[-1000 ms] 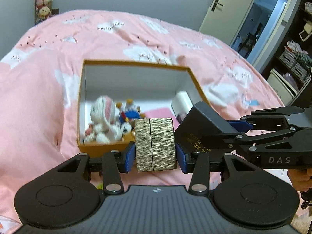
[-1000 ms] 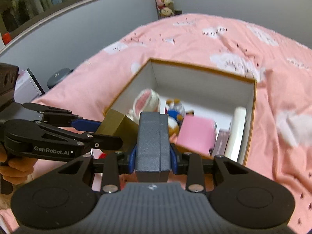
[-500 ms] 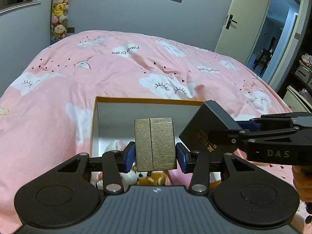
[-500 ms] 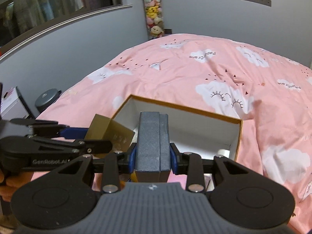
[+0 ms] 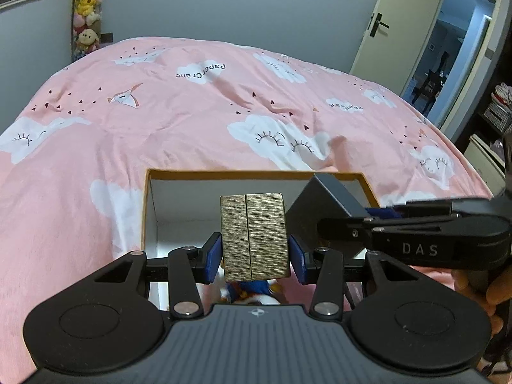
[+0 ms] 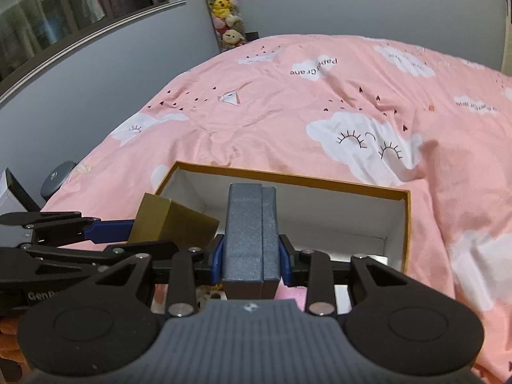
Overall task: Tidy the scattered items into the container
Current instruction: 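Lower the gold and black gift boxes into the orange box with both grippers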
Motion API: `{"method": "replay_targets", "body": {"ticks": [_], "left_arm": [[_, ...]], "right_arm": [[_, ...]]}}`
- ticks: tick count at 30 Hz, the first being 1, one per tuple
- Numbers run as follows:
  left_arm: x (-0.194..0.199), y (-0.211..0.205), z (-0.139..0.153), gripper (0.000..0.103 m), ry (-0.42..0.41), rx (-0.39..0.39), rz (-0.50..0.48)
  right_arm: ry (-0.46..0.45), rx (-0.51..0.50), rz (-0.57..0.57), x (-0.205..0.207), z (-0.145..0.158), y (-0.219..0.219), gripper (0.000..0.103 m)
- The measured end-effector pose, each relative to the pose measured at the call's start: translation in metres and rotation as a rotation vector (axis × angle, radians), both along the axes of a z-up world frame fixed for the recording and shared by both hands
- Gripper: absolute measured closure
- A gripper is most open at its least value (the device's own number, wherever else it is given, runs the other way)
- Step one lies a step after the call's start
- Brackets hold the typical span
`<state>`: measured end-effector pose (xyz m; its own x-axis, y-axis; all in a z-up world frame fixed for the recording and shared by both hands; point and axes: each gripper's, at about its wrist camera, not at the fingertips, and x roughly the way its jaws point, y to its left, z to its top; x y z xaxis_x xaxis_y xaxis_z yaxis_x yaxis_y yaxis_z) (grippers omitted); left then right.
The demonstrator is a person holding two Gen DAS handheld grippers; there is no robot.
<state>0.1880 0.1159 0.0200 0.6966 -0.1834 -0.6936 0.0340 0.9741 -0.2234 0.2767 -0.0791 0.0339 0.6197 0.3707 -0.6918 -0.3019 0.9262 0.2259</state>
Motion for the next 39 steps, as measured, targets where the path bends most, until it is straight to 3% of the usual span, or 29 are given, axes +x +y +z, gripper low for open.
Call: {"method": "replay_targets", "body": {"ticks": [7, 13, 17, 27, 31, 35, 39], "left_arm": [[0.026, 0.016, -0.002, 0.052, 0.010, -0.012, 0.007], [0.044, 0.019, -0.016, 0.052, 0.047, 0.007, -0.003], [0.054, 0.025, -0.029, 0.052, 0.075, 0.001, 0.017], [0.061, 0.040, -0.036, 0.052, 0.107, 0.071, 0.051], [0.057, 0.044, -0.031, 0.052, 0.104, 0.071, 0.046], [0.055, 0.048, -0.026, 0.052, 0.086, 0.066, 0.056], [0.056, 0.050, -0.019, 0.052, 0.069, 0.075, 0.063]], "right_arm": [[0.037, 0.091, -0.084, 0.028, -0.017, -0.002, 0.066], [0.057, 0.028, -0.098, 0.048, -0.039, 0.002, 0.066], [0.097, 0.078, -0.132, 0.062, -0.054, 0.002, 0.066], [0.095, 0.158, -0.204, 0.069, -0.075, 0.031, 0.066], [0.060, 0.159, -0.208, 0.060, -0.067, 0.035, 0.066], [0.042, 0.259, -0.194, 0.054, -0.055, 0.033, 0.067], [0.111, 0.341, -0.200, 0.064, -0.065, 0.039, 0.067]]}}
